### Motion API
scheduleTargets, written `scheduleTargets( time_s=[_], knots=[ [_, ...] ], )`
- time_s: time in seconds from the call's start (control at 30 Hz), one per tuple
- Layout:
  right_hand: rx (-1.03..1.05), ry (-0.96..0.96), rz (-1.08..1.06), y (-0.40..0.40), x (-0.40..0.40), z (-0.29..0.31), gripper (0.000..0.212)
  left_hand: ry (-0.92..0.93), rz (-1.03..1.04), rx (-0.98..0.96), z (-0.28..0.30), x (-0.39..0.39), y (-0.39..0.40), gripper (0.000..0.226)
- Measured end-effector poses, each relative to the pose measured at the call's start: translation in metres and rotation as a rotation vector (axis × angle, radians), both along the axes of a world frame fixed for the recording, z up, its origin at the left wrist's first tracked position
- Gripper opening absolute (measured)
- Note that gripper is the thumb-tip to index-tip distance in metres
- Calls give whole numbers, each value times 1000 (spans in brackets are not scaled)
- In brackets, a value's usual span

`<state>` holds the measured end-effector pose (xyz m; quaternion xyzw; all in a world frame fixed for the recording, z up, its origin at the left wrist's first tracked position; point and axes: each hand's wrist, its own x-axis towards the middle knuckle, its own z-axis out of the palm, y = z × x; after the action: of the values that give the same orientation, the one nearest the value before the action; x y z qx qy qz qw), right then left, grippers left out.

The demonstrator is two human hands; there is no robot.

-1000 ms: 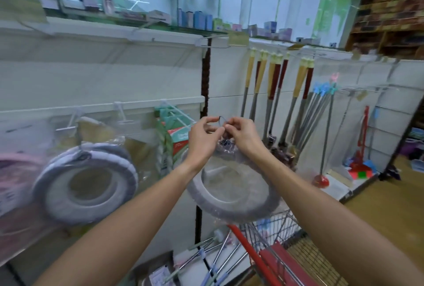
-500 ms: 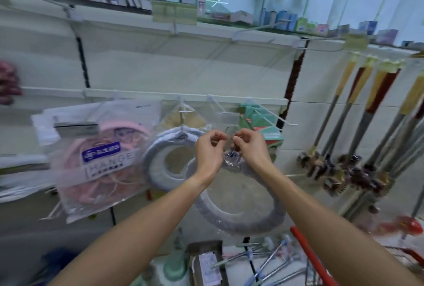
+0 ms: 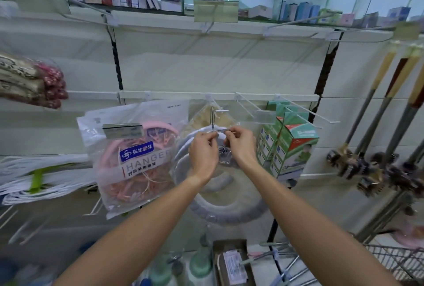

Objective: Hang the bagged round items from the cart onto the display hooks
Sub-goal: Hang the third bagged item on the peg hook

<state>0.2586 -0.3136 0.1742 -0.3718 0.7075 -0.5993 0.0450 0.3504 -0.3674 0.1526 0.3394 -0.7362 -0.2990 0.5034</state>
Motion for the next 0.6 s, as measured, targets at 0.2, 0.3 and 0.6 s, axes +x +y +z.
scheduleTargets(
  time_s=[0.2,0.3,0.6],
  knots=[
    [-22,73,-49,-22,1,2,19,-72,86,-77,11,-4,-14,31],
    [-35,95,-63,-31,-4,7,20,-132,131,-117,19,-10,-21,31],
    [-23,21,-94,-61,-30,13,18,-231,236,-145,42,-34,-41,21]
  ],
)
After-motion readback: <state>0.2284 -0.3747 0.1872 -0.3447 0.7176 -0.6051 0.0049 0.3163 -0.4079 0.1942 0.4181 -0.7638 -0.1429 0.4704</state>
